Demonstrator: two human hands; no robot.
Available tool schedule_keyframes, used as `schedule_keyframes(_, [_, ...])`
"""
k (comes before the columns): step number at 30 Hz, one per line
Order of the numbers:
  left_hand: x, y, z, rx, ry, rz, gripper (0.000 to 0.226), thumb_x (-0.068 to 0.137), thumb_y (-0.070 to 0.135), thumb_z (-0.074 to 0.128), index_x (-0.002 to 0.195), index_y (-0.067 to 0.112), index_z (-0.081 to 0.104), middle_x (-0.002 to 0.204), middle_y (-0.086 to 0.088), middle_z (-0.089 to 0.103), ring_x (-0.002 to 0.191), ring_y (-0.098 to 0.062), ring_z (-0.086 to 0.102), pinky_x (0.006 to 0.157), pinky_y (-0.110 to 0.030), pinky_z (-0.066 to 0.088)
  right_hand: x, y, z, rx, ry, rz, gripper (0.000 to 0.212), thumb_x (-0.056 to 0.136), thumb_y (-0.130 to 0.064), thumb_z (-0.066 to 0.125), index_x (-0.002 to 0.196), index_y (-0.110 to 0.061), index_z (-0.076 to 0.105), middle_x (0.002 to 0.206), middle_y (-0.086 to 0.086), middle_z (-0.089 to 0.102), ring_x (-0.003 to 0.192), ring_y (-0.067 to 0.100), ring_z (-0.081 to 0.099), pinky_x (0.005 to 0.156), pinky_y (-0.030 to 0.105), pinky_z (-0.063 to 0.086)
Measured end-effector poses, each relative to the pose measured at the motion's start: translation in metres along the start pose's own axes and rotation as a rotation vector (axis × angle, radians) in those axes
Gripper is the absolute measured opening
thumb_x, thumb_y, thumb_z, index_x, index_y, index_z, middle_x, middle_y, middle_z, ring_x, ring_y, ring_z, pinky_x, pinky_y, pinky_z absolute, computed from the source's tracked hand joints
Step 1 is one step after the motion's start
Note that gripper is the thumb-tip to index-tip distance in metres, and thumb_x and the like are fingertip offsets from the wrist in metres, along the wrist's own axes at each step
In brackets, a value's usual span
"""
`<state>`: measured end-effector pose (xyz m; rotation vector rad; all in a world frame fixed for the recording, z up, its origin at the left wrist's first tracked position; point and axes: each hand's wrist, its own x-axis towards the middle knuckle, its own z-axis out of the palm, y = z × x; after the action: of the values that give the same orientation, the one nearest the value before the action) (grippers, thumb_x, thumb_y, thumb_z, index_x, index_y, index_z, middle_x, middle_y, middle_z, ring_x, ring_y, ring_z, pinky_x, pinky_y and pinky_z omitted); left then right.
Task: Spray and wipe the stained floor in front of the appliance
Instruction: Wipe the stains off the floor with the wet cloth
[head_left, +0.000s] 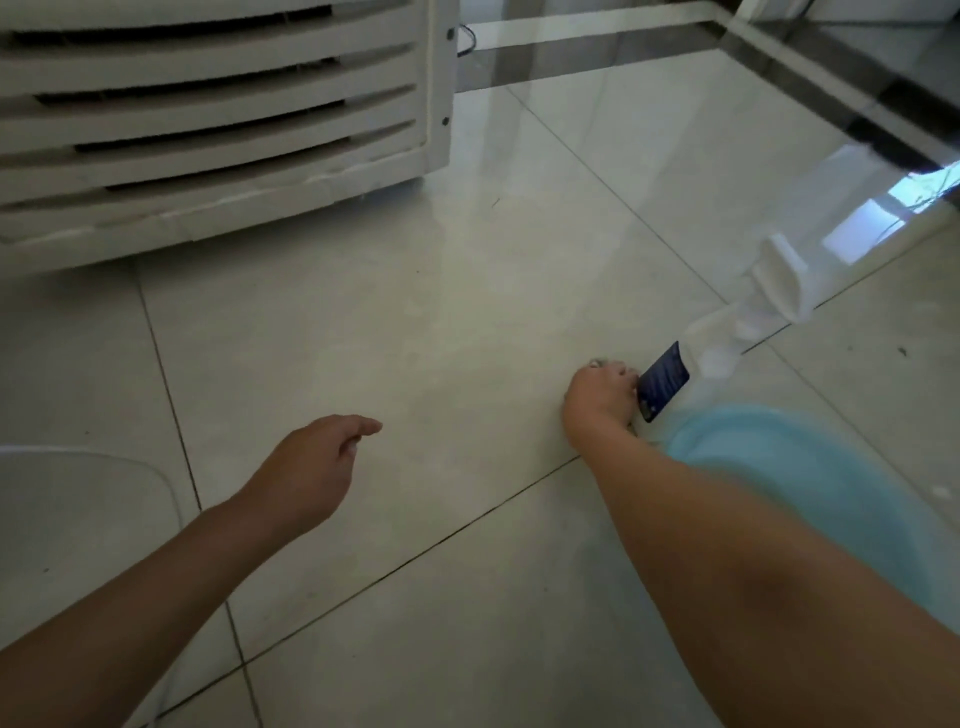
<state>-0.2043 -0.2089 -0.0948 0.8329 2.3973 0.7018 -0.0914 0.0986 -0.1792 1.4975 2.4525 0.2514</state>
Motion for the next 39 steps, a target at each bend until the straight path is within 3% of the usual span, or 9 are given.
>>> schedule_keyframes(8, [-0.003,0.013,-0.001,0.045,-0.030,0.015,0.037,0.098,0.009,0.040,0.126,0.023,0.059,0.134,0.001,0.058,0.123,-0.015,0.053,0.102,-0.027,0.039,-0.007,0.029,0.010,-0.002,-0.029,0.033,0.037,0.093,-0.010,0.048,0.129,-0.004,0.052,0.134,0.024,0.048,0.122,0.036,0.045,0.090,0.037,0.045])
schedule_keyframes(13, [-0.012,0.010,-0.006,0.067,-0.041,-0.003,0.037,0.099,0.009,0.040,0.128,0.022,0.058,0.135,0.001,0.057,0.124,-0.016,0.052,0.101,-0.026,0.038,-0.007,0.039,0.012,0.027,-0.023,0.041,0.034,0.088,-0.012,0.051,0.121,-0.010,0.058,0.123,0.017,0.055,0.108,0.032,0.051,0.082,0.035,0.045])
schedule_keyframes(18, [-0.015,-0.003,-0.017,0.078,-0.026,-0.041,0.036,0.099,0.011,0.039,0.128,0.023,0.057,0.136,-0.001,0.055,0.120,-0.019,0.055,0.098,-0.027,0.040,-0.012,0.045,0.011,0.056,0.018,0.036,0.032,0.086,-0.010,0.052,0.118,-0.012,0.060,0.121,0.015,0.058,0.115,0.030,0.049,0.094,0.036,0.043])
schedule_keyframes(22, [-0.015,-0.015,-0.027,0.065,0.036,-0.077,0.037,0.098,0.009,0.040,0.129,0.018,0.057,0.137,-0.003,0.055,0.119,-0.020,0.057,0.098,-0.026,0.040,-0.035,0.031,0.020,0.381,0.108,-0.070,0.024,0.086,-0.009,0.054,0.104,-0.018,0.067,0.124,0.012,0.056,0.107,0.030,0.049,0.082,0.033,0.042])
schedule_keyframes(25, [-0.017,-0.032,-0.032,0.073,0.062,-0.115,0.037,0.097,0.007,0.039,0.128,0.017,0.058,0.138,-0.004,0.055,0.128,-0.020,0.049,0.106,-0.026,0.033,-0.066,-0.010,0.018,0.644,0.075,-0.102,0.035,0.089,-0.017,0.047,0.122,-0.018,0.060,0.123,0.007,0.056,0.092,0.019,0.043,0.070,0.024,0.031])
schedule_keyframes(29, [-0.027,-0.061,-0.035,0.047,0.086,-0.230,0.038,0.097,0.006,0.039,0.128,0.017,0.058,0.138,-0.005,0.055,0.128,-0.021,0.049,0.106,-0.026,0.034,-0.112,-0.065,0.001,0.608,0.098,-0.355,0.038,0.089,-0.016,0.049,0.127,-0.012,0.058,0.136,0.000,0.052,0.105,0.021,0.041,0.070,0.023,0.032])
schedule_keyframes(32, [-0.041,-0.076,-0.033,0.044,0.060,-0.276,0.042,0.095,0.003,0.038,0.130,0.018,0.056,0.140,-0.005,0.053,0.128,-0.021,0.049,0.106,-0.028,0.036,-0.149,-0.099,-0.019,0.627,0.093,-0.487,0.035,0.088,-0.008,0.052,0.122,-0.009,0.061,0.135,0.009,0.051,0.110,0.029,0.045,0.082,0.033,0.047])
schedule_keyframes(34, [-0.050,-0.085,-0.031,0.047,0.031,-0.292,0.044,0.094,0.000,0.039,0.132,0.018,0.054,0.141,-0.005,0.052,0.128,-0.022,0.049,0.105,-0.028,0.037,-0.171,-0.123,-0.027,0.592,0.095,-0.599,0.033,0.087,-0.005,0.052,0.118,-0.009,0.062,0.130,0.013,0.051,0.111,0.032,0.046,0.087,0.037,0.046])
schedule_keyframes(39, [-0.062,-0.111,-0.034,0.039,0.071,-0.350,0.048,0.091,-0.003,0.041,0.130,0.021,0.055,0.139,-0.003,0.053,0.127,-0.021,0.050,0.106,-0.031,0.039,-0.230,-0.182,-0.028,0.515,0.095,-0.871,0.028,0.081,-0.009,0.063,0.108,-0.009,0.071,0.130,0.008,0.057,0.101,0.030,0.052,0.077,0.035,0.048])
